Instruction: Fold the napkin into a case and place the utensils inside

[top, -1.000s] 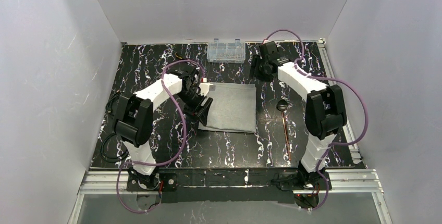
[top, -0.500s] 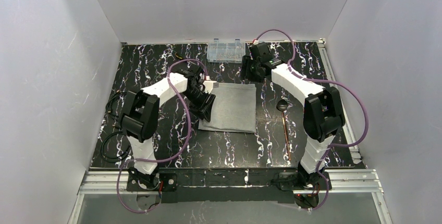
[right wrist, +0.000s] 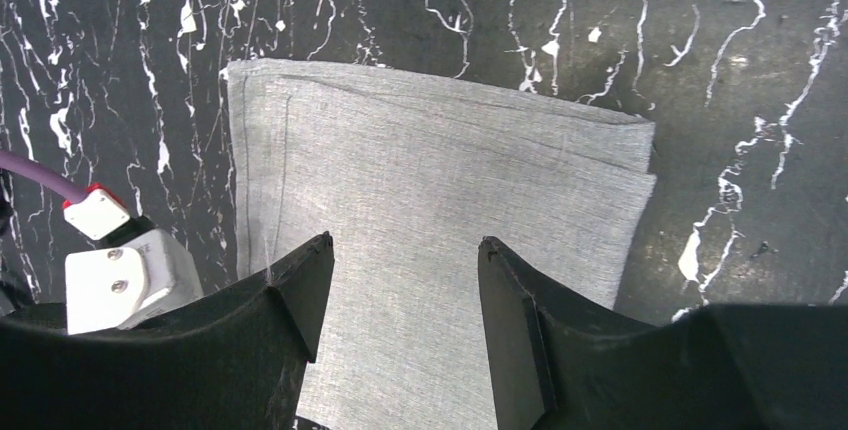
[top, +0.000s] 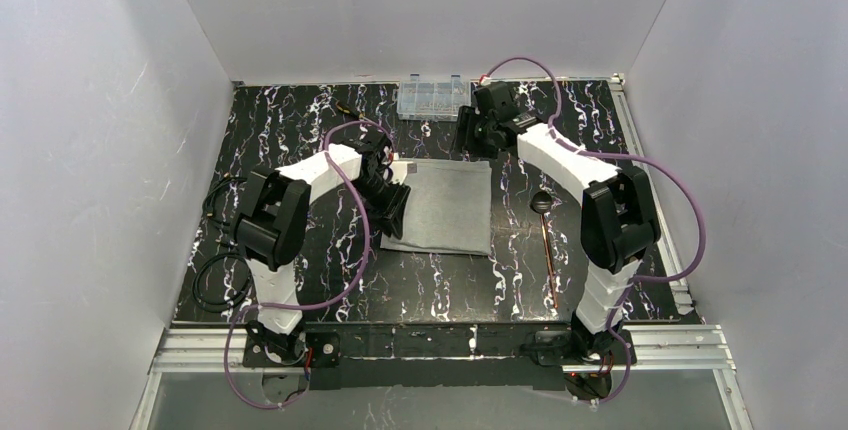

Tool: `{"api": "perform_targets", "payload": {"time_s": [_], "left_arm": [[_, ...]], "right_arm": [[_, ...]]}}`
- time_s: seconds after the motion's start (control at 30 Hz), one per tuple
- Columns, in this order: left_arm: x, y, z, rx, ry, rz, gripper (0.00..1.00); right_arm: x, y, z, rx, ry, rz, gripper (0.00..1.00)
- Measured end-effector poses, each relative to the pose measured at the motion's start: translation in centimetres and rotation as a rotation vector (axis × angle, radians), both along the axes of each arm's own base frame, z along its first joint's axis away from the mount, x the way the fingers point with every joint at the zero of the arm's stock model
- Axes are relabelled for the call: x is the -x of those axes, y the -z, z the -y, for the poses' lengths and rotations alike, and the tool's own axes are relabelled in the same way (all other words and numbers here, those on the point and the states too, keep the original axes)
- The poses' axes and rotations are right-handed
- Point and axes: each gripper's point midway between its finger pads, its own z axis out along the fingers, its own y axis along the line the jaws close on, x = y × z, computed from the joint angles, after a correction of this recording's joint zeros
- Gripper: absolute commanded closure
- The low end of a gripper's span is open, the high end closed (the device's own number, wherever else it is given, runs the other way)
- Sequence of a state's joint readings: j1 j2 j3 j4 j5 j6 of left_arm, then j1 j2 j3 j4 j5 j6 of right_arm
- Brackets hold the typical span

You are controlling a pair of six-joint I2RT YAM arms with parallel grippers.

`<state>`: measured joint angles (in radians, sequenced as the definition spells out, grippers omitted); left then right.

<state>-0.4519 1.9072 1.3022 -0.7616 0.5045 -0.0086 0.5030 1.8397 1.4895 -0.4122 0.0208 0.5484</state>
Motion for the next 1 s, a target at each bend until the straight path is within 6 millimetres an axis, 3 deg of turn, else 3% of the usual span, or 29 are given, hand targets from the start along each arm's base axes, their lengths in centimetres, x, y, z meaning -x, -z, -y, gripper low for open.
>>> {"api": "perform_targets", "payload": {"time_s": [0.1, 0.13, 0.17, 0.4, 0.57, 0.7, 1.0], "left_arm": [[0.1, 0.1, 0.0, -0.002, -0.007, -0.008, 0.81], [0.1, 0.1, 0.0, -0.001, -0.009, -0.007, 0.96], [0.1, 0.0, 0.0, -0.002, -0.012, -0.008, 1.0], [0.1, -0.5, 0.0, 0.004, -0.019, 0.006, 1.0], [-0.1, -2.2, -0.4, 0.017, -0.026, 0.054, 1.0], [-0.6, -2.8, -1.0, 0.015, -0.037, 0.087, 1.0], [0.1, -1.7, -2.5, -0.037, -0.025, 0.072, 1.0]], "right_arm": [[0.3, 0.2, -0.8, -0.007, -0.013, -0.003, 0.37], [0.3, 0.3, -1.1, -0.007, -0.018, -0.005, 0.37], [0.4, 0.5, -1.6, -0.008, -0.025, -0.009, 0.37], [0.1, 1.4, -6.3, -0.001, -0.086, -0.009, 0.37], [0.8, 1.7, -8.3, 0.008, -0.117, -0.004, 0.36], [0.8, 1.7, -8.3, 0.013, -0.115, -0.001, 0.36], [0.1, 2.1, -7.4, 0.023, -0.089, -0.003, 0.36]]}}
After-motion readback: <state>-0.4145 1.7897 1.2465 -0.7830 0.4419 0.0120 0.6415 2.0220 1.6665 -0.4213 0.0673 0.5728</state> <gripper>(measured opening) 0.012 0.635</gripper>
